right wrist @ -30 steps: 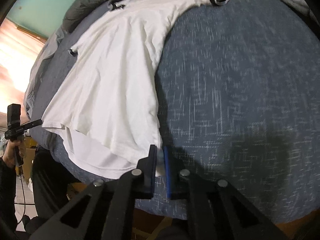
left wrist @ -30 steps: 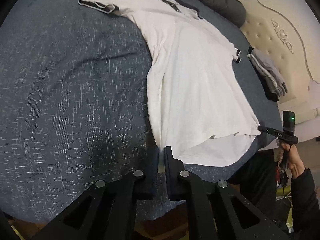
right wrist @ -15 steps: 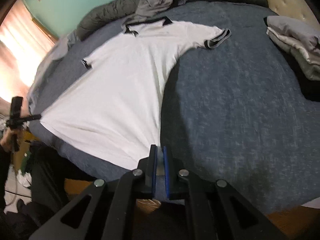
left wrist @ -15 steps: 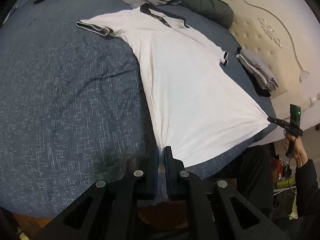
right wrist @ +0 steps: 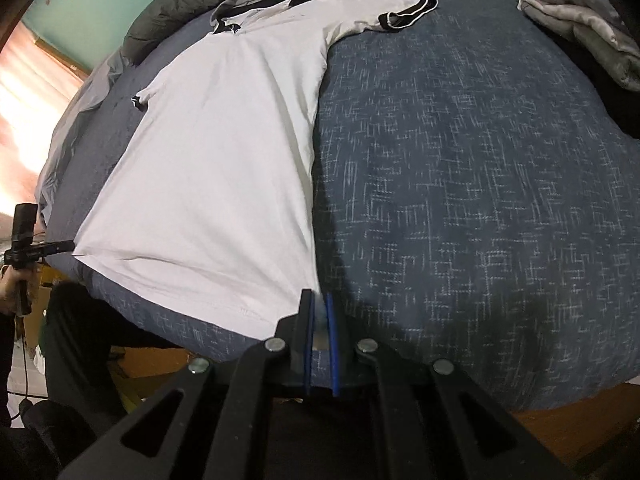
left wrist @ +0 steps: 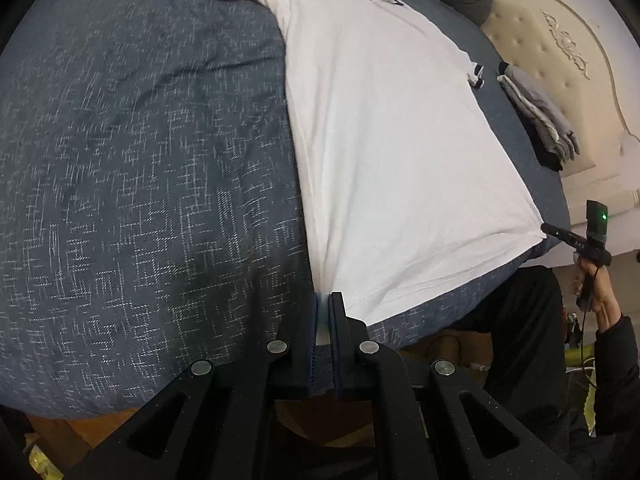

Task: Fold clothes
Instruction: 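Grasp the hem corner with the left tool while the right tool grasps the hem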

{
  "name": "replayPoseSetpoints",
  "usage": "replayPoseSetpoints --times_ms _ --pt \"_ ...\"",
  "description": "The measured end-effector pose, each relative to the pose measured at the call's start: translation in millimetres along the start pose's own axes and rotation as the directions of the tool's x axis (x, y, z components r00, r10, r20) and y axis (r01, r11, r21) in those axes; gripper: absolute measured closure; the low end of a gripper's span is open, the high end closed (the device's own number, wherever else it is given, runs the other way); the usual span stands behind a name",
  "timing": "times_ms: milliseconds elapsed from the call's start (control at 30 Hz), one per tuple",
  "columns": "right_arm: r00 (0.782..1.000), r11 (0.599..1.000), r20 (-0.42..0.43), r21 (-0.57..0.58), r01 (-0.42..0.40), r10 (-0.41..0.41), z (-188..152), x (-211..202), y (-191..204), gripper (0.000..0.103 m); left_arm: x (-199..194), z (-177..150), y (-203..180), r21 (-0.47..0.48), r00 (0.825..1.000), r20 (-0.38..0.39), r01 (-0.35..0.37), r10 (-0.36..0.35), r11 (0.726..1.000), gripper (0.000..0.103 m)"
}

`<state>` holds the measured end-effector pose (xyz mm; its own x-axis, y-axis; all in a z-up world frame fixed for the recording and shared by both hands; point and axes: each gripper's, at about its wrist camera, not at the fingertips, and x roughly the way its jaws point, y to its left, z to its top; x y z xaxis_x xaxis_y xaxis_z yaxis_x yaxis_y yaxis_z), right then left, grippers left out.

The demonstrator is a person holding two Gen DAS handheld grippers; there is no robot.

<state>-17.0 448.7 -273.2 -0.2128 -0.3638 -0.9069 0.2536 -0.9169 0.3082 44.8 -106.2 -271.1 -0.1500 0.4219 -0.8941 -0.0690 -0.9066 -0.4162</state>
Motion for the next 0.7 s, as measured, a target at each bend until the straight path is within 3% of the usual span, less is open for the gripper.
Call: replayPoseSetpoints --times_ms 467,533,600,700 --pt "0.999 1.000 -0.043 0.016 -0.013 0.014 -7 16 3 0.094 17 -3 -1 -0.013 1.000 -0.017 -0.003 0.003 1.000 0.094" --pt "1.000 1.000 -0.023 0.011 0.003 -0.003 -4 11 4 0.074 13 -3 2 -0.021 1.000 -0.001 -0.006 0.006 1.000 0.091" --pt "1.000 1.000 0.004 -0.003 0.013 -0.013 0 5 6 0.061 9 -2 5 -0.032 1.000 0.016 -0.009 0.010 0.999 0.087" --pt "1.000 1.000 0.012 -0.024 -0.002 0.002 4 4 11 0.060 8 -2 11 -0.050 1.000 0.025 -0.011 0.013 0.999 0.084"
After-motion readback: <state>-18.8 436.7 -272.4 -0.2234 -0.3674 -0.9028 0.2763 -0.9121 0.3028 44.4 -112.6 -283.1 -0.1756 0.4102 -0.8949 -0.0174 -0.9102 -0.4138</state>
